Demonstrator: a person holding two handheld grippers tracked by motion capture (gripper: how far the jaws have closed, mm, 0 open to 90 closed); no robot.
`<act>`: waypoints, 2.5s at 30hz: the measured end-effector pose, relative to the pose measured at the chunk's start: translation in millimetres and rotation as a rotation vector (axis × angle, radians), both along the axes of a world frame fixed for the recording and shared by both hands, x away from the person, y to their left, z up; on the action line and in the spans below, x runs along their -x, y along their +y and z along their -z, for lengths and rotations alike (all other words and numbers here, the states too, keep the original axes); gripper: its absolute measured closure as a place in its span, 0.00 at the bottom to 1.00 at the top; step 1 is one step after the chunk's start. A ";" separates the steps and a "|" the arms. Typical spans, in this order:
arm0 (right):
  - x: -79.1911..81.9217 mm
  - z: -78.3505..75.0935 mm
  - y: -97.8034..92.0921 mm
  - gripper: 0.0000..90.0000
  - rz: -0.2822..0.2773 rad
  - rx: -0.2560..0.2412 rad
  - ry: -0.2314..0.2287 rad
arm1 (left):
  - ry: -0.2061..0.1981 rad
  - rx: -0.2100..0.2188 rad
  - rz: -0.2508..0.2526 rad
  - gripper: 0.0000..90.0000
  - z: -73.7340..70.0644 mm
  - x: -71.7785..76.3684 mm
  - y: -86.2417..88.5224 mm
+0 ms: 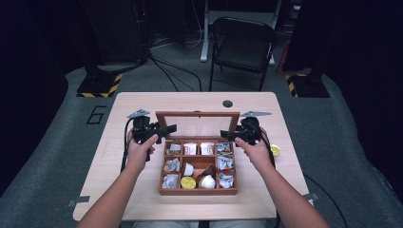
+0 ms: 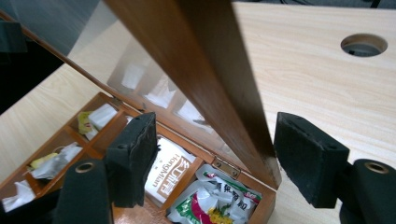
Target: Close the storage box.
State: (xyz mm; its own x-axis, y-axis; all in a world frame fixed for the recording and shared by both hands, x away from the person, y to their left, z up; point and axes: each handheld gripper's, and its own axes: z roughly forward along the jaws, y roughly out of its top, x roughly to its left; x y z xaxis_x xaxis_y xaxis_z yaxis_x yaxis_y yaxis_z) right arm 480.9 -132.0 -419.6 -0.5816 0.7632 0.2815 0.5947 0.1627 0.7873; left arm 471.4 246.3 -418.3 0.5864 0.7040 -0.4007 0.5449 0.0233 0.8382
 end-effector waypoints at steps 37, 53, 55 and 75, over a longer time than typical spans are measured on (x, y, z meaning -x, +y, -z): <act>86.6 -33.3 -17.7 0.46 -0.080 0.012 -0.124 | -0.089 -0.095 0.084 0.34 -19.8 88.2 12.8; 121.2 -9.6 -21.7 0.49 -0.088 0.031 -0.158 | -0.078 -0.115 0.094 0.40 0.7 122.3 16.1; 123.7 -6.0 -22.0 0.49 -0.093 0.030 -0.157 | -0.078 -0.117 0.092 0.40 4.3 125.4 15.9; 142.2 27.0 -23.5 0.48 -0.114 0.053 -0.129 | -0.026 -0.142 0.099 0.40 32.9 145.4 14.9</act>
